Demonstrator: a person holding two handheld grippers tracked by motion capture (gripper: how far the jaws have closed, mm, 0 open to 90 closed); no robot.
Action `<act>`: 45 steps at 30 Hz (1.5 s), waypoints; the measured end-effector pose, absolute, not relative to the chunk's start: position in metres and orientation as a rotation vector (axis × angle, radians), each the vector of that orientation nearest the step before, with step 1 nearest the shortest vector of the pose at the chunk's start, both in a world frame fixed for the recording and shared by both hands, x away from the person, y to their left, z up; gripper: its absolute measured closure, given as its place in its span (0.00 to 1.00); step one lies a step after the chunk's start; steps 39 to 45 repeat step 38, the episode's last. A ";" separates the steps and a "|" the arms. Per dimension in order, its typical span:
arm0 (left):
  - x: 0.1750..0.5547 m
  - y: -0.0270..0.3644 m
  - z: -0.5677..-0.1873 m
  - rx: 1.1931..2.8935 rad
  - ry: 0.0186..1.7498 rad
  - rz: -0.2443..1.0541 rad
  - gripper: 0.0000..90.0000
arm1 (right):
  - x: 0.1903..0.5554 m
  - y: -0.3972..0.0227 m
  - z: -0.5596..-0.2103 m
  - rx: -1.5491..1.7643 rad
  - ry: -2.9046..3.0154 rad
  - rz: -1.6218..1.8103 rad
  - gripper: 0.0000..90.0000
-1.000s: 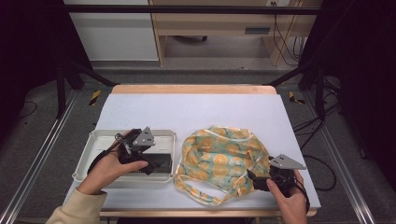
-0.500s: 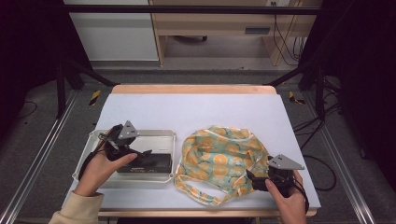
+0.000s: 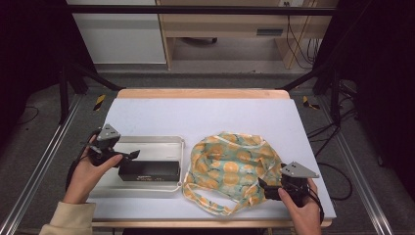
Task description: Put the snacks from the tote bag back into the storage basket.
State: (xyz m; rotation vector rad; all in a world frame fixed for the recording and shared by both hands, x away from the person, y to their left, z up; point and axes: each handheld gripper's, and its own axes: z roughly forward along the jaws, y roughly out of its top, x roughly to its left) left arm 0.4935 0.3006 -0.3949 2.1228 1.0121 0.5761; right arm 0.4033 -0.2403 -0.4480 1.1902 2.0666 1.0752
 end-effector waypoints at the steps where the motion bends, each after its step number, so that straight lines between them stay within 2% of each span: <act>1: 0.494 0.304 -0.395 2.117 1.027 0.581 0.07 | 0.403 -0.240 -0.448 1.190 2.066 1.074 0.07; 19: 0.498 0.343 -0.403 2.029 1.166 0.615 0.09 | 0.403 -0.240 -0.448 1.195 2.067 1.069 0.07; 25: 0.499 0.352 -0.405 2.010 1.225 0.678 0.09 | 0.403 -0.240 -0.448 1.197 2.069 1.067 0.07; 34: 0.499 0.359 -0.409 1.989 1.309 0.770 0.09 | 0.404 -0.240 -0.449 1.181 2.078 1.055 0.07; 45: 0.499 0.358 -0.409 1.996 1.305 0.764 0.09 | 0.404 -0.239 -0.449 1.192 2.076 1.059 0.07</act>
